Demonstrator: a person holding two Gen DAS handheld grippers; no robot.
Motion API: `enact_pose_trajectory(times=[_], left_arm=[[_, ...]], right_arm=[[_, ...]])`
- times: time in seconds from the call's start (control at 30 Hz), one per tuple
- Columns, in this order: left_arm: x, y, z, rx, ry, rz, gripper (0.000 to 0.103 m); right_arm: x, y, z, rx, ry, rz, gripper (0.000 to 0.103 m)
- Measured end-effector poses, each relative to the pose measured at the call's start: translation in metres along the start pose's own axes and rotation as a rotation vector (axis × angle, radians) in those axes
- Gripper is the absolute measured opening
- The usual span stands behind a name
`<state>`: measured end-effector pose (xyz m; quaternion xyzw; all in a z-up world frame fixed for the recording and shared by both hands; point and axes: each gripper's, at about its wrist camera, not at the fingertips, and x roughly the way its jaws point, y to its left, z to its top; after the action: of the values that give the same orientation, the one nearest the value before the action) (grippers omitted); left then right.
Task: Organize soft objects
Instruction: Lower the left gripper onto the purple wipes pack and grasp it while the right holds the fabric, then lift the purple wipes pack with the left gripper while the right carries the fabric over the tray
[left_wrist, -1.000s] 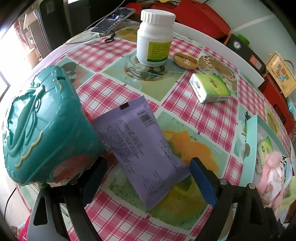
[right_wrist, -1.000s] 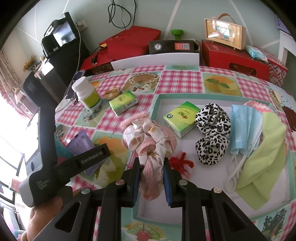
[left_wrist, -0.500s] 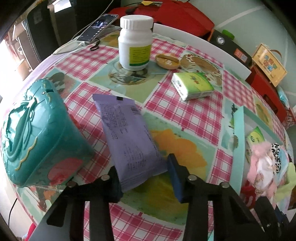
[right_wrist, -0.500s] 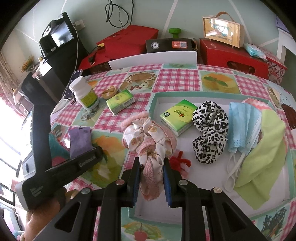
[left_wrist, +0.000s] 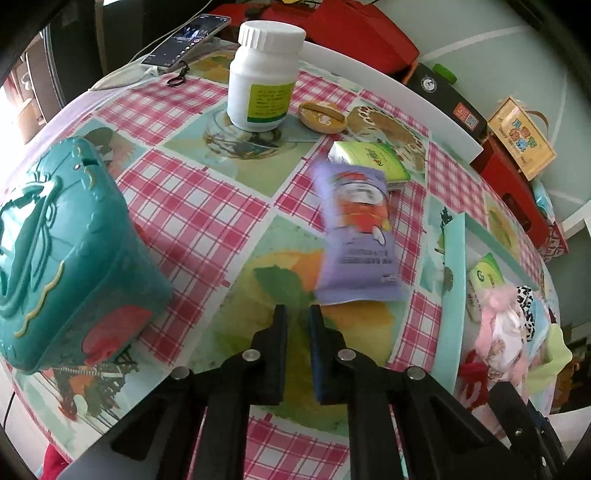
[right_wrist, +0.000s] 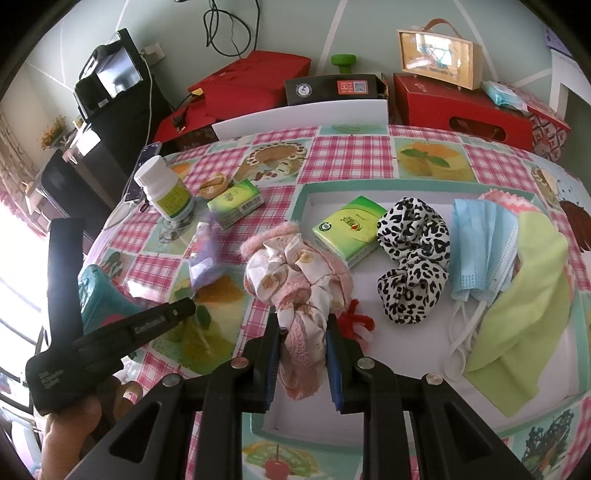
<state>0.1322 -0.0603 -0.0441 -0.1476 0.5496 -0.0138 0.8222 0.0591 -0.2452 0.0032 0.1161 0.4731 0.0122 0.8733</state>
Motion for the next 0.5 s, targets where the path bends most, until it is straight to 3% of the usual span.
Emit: enact_pose_trajectory(times=[0.33, 0.43, 0.5], left_arm=[[-0.004, -0.015, 0.004, 0.056, -0.008, -0.01, 0.011], [-0.011, -0.024, 0.009, 0.09, -0.023, -0.007, 0.027], [-0.017, -0.026, 0.011, 0.096, -0.025, -0.015, 0.049]], right_arm=[[-0.005, -0.009, 0.002, 0.029, -0.018, 0.002, 0.024], [-0.008, -0.015, 0.004, 0.046, -0.03, 0.001, 0.024], [-0.01, -0.019, 0.006, 0.059, -0.04, 0.001, 0.024]])
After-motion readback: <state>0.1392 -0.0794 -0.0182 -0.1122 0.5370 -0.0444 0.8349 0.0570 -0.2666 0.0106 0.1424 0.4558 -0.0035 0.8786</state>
